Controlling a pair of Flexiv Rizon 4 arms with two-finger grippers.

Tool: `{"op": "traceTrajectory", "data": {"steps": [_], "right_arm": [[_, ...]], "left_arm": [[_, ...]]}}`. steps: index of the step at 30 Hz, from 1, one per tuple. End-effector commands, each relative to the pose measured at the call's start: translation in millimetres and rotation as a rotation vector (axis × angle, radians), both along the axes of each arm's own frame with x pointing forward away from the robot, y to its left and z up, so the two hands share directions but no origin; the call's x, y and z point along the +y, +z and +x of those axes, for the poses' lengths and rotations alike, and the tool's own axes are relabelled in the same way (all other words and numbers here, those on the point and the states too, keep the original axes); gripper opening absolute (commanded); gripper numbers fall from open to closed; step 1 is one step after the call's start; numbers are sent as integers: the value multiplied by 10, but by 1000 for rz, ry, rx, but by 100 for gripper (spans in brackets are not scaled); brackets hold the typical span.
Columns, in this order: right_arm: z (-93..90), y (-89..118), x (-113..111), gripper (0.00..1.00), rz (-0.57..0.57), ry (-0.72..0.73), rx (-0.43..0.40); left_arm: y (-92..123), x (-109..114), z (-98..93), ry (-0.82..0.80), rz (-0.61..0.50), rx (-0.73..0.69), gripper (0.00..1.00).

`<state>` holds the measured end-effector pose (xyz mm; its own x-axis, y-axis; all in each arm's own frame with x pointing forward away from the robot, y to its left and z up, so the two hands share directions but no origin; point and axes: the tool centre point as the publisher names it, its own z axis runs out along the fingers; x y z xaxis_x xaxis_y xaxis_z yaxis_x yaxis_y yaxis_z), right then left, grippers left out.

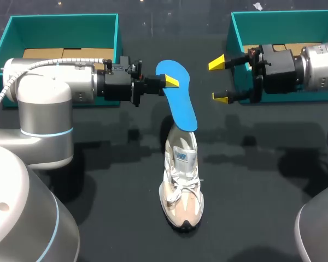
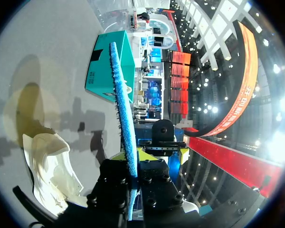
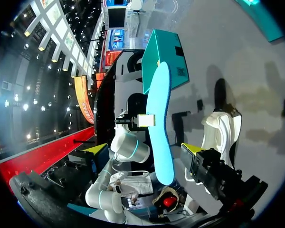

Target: Take the shoe out of the shoebox, open the shoe tongue, remove and reinsert the insole, then place the shoe into the shoebox

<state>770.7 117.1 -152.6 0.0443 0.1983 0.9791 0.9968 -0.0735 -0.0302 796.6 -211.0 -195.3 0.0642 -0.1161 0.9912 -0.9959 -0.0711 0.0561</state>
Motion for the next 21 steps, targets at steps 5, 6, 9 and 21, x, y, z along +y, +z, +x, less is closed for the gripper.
{"op": "traceTrajectory", "data": {"steps": [5, 6, 9, 21], "right_arm": [[7, 6, 16, 100, -4, 0, 1], [7, 6, 16, 100, -4, 0, 1], [7, 6, 16, 100, -4, 0, 1], [7, 6, 16, 100, -4, 0, 1]], "left_arm": [[159, 72, 69, -16, -69, -321, 0], [194, 93, 75, -21, -78, -374, 0], [286, 153, 97, -13, -111, -541, 0], [304, 226, 169, -76, -197, -980, 0]]}}
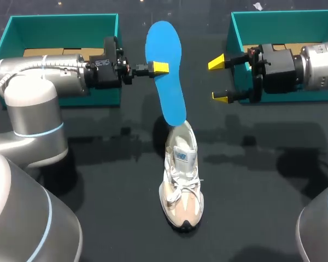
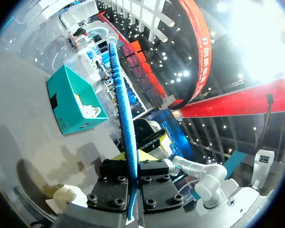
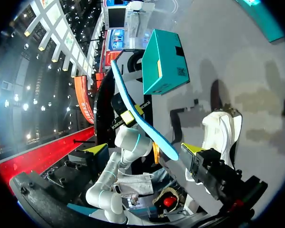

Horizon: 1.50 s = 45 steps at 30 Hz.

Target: Take the shoe out of the shoebox, open the shoe tongue, remove and reinsert the insole, then place the shoe into the shoebox

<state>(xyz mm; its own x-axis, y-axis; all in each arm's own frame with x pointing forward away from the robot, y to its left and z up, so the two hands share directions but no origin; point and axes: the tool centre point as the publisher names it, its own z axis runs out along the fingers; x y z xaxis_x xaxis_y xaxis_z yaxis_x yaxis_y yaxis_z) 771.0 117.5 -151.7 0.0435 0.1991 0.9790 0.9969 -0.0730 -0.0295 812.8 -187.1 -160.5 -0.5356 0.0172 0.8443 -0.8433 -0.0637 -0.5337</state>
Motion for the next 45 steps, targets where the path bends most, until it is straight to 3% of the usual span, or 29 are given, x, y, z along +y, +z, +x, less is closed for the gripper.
{"op": "traceTrajectory", "data": {"steps": [1, 6, 19, 25, 32, 34, 37, 45], "right_arm": [[4, -3, 12, 100, -3, 0, 2], [4, -3, 12, 100, -3, 0, 2], [4, -3, 12, 100, -3, 0, 2], [4, -3, 12, 100, -3, 0, 2], [4, -3, 12, 100, -3, 0, 2], [4, -3, 12, 100, -3, 0, 2], [4, -3, 12, 100, -3, 0, 2], [4, -3, 12, 100, -3, 0, 2]], "left_arm": [[-46, -6, -19, -48, -52, -412, 0], [-93, -9, -53, -47, -17, -656, 0], [153, 24, -1, -81, 23, -1016, 0], [168, 44, 42, -63, 55, -1240, 0], [157, 61, 118, -17, 47, -1564, 0], [166, 74, 120, -20, 43, -1579, 0], [169, 80, 161, 28, 17, -1753, 0], [153, 78, 231, 56, 14, -1977, 0]]}}
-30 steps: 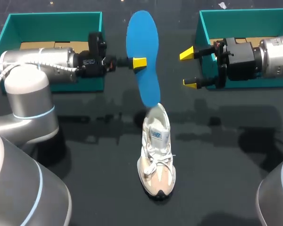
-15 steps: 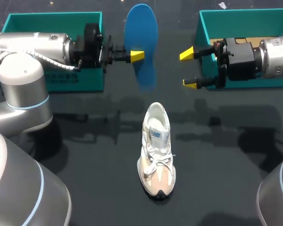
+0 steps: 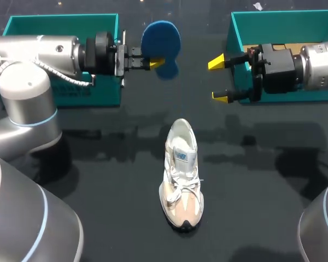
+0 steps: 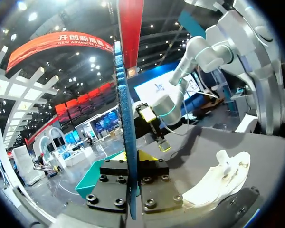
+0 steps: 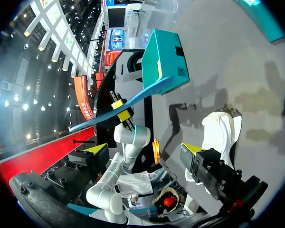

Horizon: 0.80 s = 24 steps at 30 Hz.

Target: Take the shoe out of the shoebox, open the shoe tongue, remove and reinsert the insole, then place the shoe into the shoebox

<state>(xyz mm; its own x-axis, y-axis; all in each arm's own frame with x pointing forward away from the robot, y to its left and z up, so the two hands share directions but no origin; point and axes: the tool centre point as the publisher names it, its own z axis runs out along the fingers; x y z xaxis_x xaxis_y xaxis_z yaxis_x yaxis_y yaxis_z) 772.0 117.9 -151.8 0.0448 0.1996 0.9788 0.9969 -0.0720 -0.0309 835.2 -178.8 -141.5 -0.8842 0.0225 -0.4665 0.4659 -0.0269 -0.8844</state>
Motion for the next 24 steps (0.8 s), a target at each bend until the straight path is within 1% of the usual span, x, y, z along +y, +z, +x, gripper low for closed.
{"op": "traceTrajectory", "data": {"steps": [1, 5, 9, 11, 24], "right_arm": [[-6, -2, 8, 100, -3, -1, 0], [-6, -2, 8, 100, -3, -1, 0], [-6, -2, 8, 100, -3, -1, 0], [-6, -2, 8, 100, -3, -1, 0], [-6, -2, 8, 100, -3, -1, 0]], "left_arm": [[-34, -2, 6, 20, -54, -506, 0], [7, -4, 7, 17, -71, -575, 0], [35, 0, -14, 14, -44, -623, 0], [46, 7, -28, 23, -36, -674, 0], [46, 7, -28, 23, -36, -674, 0]]}}
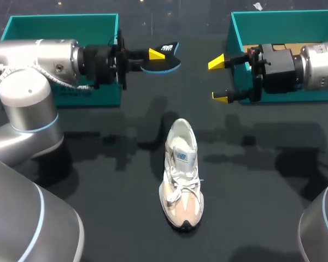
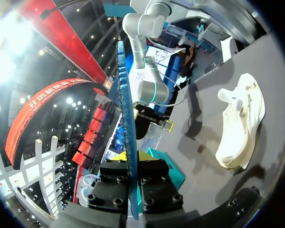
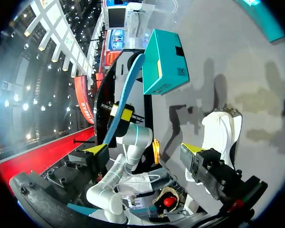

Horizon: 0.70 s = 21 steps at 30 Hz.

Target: Take the shoe out of the shoebox, open the shoe tongue, remove and reinsert the insole, then place the shoe into the shoebox

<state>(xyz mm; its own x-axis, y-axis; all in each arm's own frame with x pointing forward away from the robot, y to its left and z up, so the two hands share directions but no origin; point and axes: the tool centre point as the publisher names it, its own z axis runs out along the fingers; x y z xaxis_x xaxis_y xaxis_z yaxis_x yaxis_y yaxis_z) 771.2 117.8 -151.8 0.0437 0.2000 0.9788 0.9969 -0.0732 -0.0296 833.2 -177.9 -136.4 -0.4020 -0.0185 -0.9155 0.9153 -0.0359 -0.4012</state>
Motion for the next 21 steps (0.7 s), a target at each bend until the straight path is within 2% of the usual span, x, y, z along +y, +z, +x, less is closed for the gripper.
{"op": "traceTrajectory", "data": {"steps": [1, 5, 10, 15, 21], "right_arm": [[2, -2, 9, 100, -2, 0, 2], [2, -2, 9, 100, -2, 0, 2], [2, -2, 9, 100, -2, 0, 2], [2, -2, 9, 100, -2, 0, 2], [2, -2, 9, 100, -2, 0, 2]], "left_arm": [[-5, -3, -8, 2, 0, -3, 0], [-5, -3, -8, 2, 0, -3, 0], [147, -21, -91, 7, 16, -264, 0], [196, -52, -96, 0, 29, -385, 0], [154, -137, -36, 57, 111, -514, 0]]}}
